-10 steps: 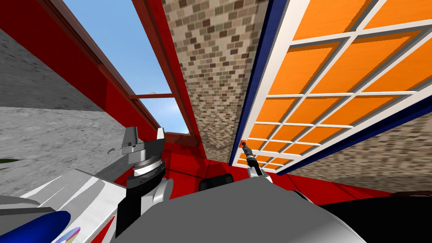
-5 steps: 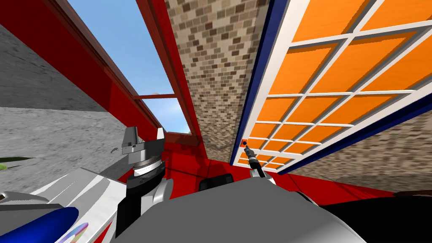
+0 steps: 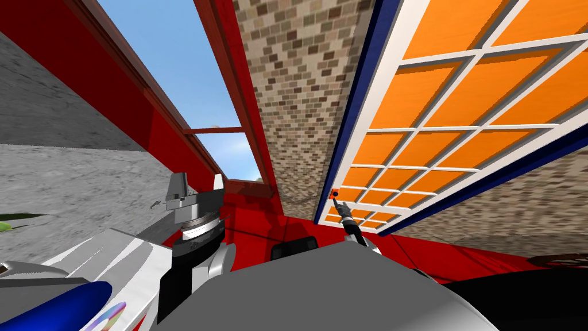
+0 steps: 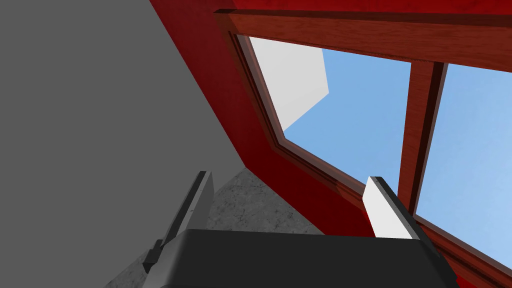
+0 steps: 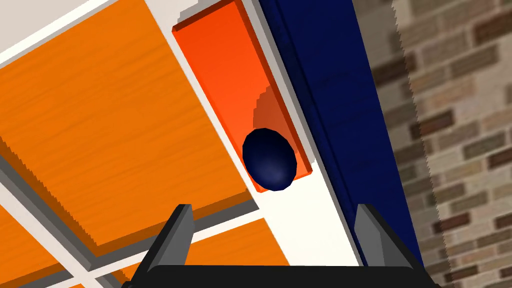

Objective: Pull the door open

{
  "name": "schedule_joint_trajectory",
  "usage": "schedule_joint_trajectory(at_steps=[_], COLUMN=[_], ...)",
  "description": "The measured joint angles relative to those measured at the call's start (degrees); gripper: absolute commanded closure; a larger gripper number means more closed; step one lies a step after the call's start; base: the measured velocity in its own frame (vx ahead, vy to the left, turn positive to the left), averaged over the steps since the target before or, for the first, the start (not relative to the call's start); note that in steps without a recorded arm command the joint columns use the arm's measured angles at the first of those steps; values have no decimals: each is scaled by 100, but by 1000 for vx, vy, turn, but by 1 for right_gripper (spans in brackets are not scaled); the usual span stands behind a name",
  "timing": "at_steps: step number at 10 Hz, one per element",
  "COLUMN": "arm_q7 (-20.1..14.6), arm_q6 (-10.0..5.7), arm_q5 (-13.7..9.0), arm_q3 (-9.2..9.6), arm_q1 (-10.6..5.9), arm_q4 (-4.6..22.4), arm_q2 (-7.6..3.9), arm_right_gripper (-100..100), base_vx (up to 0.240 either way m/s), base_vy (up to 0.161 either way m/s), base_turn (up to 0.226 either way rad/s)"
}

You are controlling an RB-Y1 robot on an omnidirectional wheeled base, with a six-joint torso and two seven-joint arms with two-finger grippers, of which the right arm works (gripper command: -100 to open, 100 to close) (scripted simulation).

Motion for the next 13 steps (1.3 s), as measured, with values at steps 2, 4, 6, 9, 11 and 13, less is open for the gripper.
schedule_joint_trajectory(at_steps=[2,4,6,9,11,13], arm_q7=[279,533,835,1326,1538,1567], arm_q6=[-57,-157,-192,-394,-455,-450], arm_q5=[37,65,106,177,212,209], arm_q3=[-14,-26,-45,-71,-86,-95], arm_q1=[154,192,348,483,598,594], arm_q4=[-72,5,-83,46,18,23], arm_q2=[-79,-133,-198,-324,-402,-401], arm_right_gripper=[-100,-100,-100,-100,-100,-100], base_vx=[-8,-3,-16,-4,-9,114], base_vy=[49,44,78,72,44,-20], base_turn=[-12,-10,-22,-18,-12,24])
